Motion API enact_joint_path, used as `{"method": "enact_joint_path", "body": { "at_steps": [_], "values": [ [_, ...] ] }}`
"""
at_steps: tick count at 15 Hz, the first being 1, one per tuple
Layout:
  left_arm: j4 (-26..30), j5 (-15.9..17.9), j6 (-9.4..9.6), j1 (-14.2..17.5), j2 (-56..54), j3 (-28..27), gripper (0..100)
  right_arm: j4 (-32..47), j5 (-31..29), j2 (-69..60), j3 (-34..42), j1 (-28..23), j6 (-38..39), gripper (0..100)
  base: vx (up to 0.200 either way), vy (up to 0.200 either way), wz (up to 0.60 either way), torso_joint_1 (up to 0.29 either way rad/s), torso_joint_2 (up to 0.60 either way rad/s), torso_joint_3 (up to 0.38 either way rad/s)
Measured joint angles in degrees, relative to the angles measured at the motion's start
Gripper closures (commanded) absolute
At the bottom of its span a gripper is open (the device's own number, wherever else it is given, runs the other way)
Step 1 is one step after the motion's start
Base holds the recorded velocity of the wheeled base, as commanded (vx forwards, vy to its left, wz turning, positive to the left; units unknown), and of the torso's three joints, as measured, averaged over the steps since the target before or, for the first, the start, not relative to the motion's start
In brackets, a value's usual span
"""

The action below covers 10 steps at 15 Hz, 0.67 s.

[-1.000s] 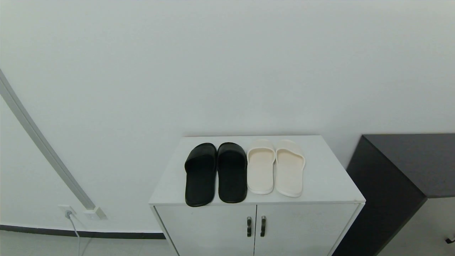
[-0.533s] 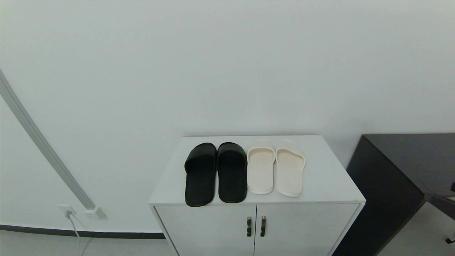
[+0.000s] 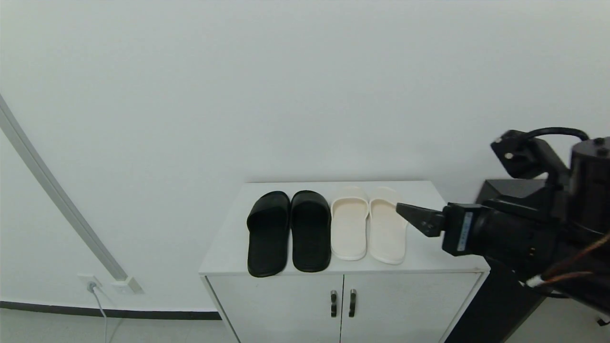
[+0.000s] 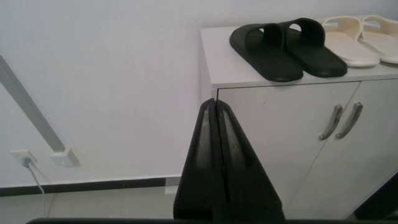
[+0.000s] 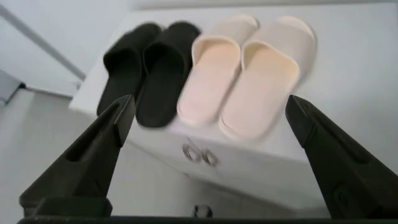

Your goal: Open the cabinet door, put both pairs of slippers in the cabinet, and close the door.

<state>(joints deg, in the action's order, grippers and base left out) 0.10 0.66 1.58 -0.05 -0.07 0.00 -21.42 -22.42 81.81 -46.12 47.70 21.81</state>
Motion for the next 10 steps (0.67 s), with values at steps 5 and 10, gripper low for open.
{"method": "enact_joint_path", "body": {
  "at_steps": [5,10],
  "values": [
    [0.00,0.02,0.07,-0.02,0.00,0.00,100,-3.02,-7.25,15.43,-10.28,0.59,0.41,0,0.000,0.000,0.00,0.000,0.00,0.000],
    [0.01,0.05,0.07,-0.02,0.00,0.00,100,-3.23,-16.86,27.00,-16.90,0.04,0.93,0,0.000,0.000,0.00,0.000,0.00,0.000]
  ]
}}
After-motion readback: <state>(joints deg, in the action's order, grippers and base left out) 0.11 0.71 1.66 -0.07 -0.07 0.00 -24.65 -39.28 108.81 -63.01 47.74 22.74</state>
